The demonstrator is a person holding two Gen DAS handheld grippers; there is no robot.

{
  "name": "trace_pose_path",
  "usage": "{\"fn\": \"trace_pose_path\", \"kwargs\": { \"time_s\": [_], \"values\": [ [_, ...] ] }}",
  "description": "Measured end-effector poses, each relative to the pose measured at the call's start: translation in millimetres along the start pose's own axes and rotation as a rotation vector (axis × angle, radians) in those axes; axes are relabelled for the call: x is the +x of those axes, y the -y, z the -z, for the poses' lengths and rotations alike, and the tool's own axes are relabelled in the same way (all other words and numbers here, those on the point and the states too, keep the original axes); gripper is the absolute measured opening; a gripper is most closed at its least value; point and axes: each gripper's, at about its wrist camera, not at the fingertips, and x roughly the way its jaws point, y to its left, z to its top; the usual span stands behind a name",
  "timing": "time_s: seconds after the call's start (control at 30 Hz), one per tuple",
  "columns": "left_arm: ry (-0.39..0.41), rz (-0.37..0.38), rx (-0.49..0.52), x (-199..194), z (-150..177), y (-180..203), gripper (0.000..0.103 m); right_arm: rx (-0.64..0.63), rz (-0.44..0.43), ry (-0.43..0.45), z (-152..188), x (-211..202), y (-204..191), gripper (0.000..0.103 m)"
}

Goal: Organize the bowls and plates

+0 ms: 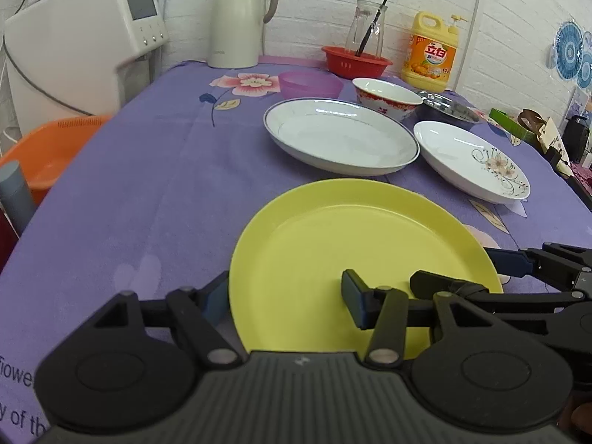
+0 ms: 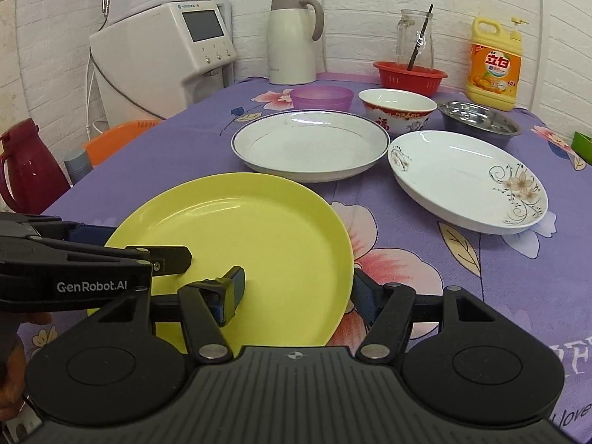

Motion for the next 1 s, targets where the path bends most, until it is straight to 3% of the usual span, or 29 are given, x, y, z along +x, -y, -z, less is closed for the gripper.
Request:
{"fn": "trace_pose_path", "kwargs": {
  "time_s": [0.27,0.33,0.4,0.53,0.63,0.8,0.9,1.0],
  "values": [
    [0.016,0.002,0.019,11.7,-5.6,4.4,0.051,0.031,0.01,-0.015,-2.8,10.3,10.9,0.103],
    [0.02,0.003,0.016,12.7,-5.9,3.4,0.054,0.031,0.008,-0.005,-0.8,9.6,11.0,0.103],
    [0.012,0.003,-0.004,13.4,-9.0,-0.4,0.071,0.036,0.0,-0.008,-1.6,9.3,12.7,0.103],
    [0.029,0.077,-0.089,5.1,-22.2,-17.5,0.071,0.119,-0.034,0.02,-5.3,-4.2,31.4,0.103],
    [0.058,0.071,-0.096,2.3,-44.8,-28.5,0.071,0.123,-0.005,0.074,-19.5,-14.5,44.0,0.103],
    [0.088,0.055,-0.117,5.9,-86.8,-47.6,0.072,0.065,-0.037,0.127,-60.2,-7.6,57.5,0.103],
    [0.089,0.036,-0.131,14.9,-99.6,-54.7,0.072,0.01,-0.033,0.129,-89.5,18.4,62.8,0.103],
    [0.059,0.034,-0.148,32.3,-105.5,-59.4,0.072,0.014,-0.058,0.078,-110.9,57.1,70.1,0.103]
  ]
}}
